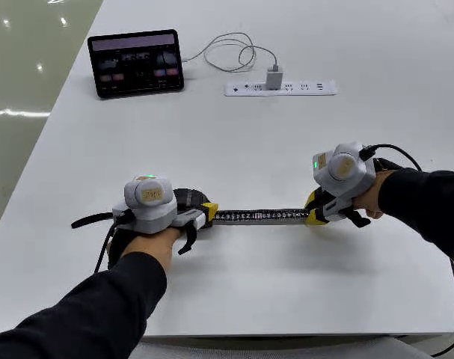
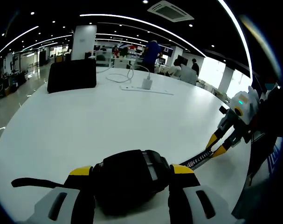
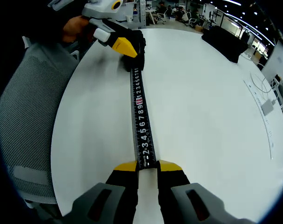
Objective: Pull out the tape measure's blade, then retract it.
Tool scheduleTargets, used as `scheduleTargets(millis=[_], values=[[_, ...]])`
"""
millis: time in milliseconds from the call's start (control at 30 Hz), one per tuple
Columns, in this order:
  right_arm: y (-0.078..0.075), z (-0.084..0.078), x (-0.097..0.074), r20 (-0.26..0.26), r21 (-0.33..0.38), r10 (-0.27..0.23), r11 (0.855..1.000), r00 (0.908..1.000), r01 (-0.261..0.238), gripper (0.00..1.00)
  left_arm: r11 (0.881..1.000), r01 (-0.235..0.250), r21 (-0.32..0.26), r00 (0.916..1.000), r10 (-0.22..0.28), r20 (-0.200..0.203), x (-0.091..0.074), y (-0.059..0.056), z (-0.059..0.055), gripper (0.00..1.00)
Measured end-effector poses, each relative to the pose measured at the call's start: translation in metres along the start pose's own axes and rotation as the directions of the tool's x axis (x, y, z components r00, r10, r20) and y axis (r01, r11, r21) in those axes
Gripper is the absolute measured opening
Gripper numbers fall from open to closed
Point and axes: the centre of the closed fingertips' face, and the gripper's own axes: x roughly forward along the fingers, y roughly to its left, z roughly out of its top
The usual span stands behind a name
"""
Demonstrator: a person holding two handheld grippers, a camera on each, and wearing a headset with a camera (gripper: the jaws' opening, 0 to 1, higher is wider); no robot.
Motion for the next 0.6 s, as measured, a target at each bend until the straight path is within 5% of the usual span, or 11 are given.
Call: scheduleTargets(millis=[600], values=[[-0.0033,0.0052,0.007,0.021,0.014,-0.011,1.0,0.9997,0.01,0.11,1.0,-0.002,-0.004,1.0,0.002,-0.001,0.0002,-0.0001,-0.0005,0.59]])
